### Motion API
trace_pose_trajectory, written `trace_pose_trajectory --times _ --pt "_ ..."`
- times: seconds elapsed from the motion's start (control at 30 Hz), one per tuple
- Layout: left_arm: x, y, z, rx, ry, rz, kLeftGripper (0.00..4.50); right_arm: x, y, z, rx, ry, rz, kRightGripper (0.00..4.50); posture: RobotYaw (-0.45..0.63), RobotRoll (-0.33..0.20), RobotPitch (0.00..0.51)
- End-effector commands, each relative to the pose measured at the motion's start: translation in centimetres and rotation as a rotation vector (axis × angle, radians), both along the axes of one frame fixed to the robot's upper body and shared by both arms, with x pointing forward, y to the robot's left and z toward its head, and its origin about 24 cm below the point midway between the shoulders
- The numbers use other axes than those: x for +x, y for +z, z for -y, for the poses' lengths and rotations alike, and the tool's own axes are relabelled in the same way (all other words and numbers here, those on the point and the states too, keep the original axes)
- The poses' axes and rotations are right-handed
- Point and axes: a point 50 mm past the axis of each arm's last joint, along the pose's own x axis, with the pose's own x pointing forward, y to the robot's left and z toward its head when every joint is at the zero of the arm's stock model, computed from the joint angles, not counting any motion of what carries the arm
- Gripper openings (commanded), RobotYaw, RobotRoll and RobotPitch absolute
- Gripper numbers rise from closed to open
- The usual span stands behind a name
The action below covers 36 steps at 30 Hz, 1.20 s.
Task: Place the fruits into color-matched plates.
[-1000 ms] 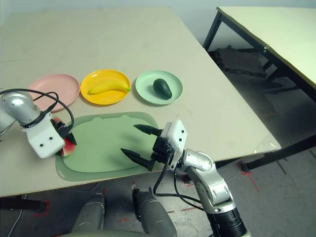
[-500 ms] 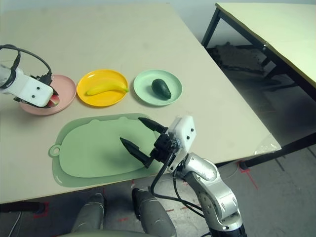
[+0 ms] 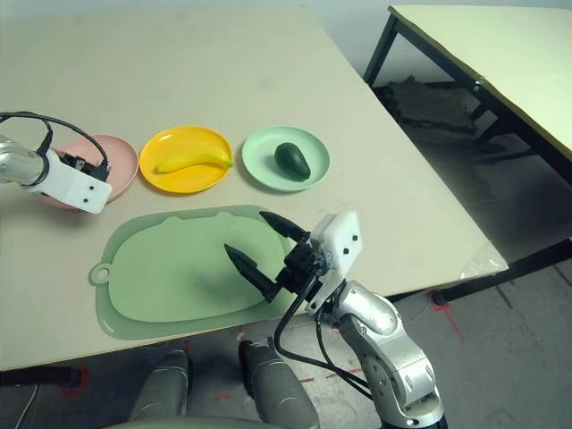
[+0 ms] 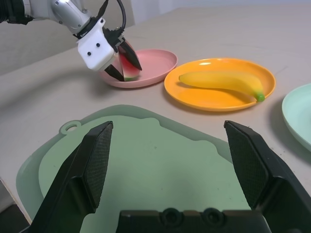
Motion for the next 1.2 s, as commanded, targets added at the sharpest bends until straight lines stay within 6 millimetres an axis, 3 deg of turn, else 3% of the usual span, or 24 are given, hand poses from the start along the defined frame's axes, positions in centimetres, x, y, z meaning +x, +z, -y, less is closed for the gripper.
trace_pose_trajectory --times 0.03,0.1,0.27,0.4,0.5,0.57,0.73,0.83,0.97,1.1,1.2 --pt "-0.2 -0.9 -0.3 0.021 0.013 -0.032 3.82 -0.3 -0.2 0.2 -0.016 0.0 0.001 4.5 -0.11 0.0 0.172" --pt "-0.2 -0.6 -0.5 0.021 0.016 -0.022 4.49 -0.2 -0.3 0.3 -0.016 0.002 -0.006 4.5 -0.11 0.0 0.171" --pt "-0.3 1.1 -1.0 0.023 0.017 0.023 4.49 1.0 -0.6 1.4 -0.046 -0.08 0.007 4.5 -0.08 0.0 0.171" --pt "-0.9 3.4 -1.2 -0.053 -0.004 0.046 4.49 3.9 -0.1 5.3 -0.035 -0.364 0.074 4.5 -0.07 0.0 0.171" --pt "-2.0 4.7 -2.2 -0.222 0.021 0.046 4.49 5.3 0.1 8.8 -0.025 -0.529 0.084 4.5 -0.06 0.0 0.177" --pt "-3.1 5.2 -3.1 -0.433 0.067 0.051 4.49 6.0 0.1 10.6 -0.051 -0.572 0.064 4.5 -0.06 0.0 0.181" --pt "-7.3 5.6 -4.4 -0.853 0.192 0.071 4.49 7.3 0.5 13.2 -0.08 -0.594 0.045 4.5 -0.02 0.0 0.19" --pt "-10.1 4.7 -4.5 -1.079 0.315 0.105 4.49 7.9 0.6 13.9 -0.063 -0.591 0.053 4.5 0.01 0.0 0.192" --pt "-13.7 0.9 -4.5 -1.353 0.512 0.167 4.49 8.4 0.4 15.1 -0.007 -0.612 0.063 4.5 0.05 0.0 0.195" --pt "-16.0 -2.3 -4.9 -1.604 0.704 0.26 4.49 8.4 0.7 15.5 -0.003 -0.62 0.088 4.5 0.06 0.0 0.198" --pt "-16.6 -3.7 -5.9 -1.691 0.821 0.334 4.49 8.5 1.2 15.4 -0.008 -0.606 0.084 4.5 0.06 0.0 0.201"
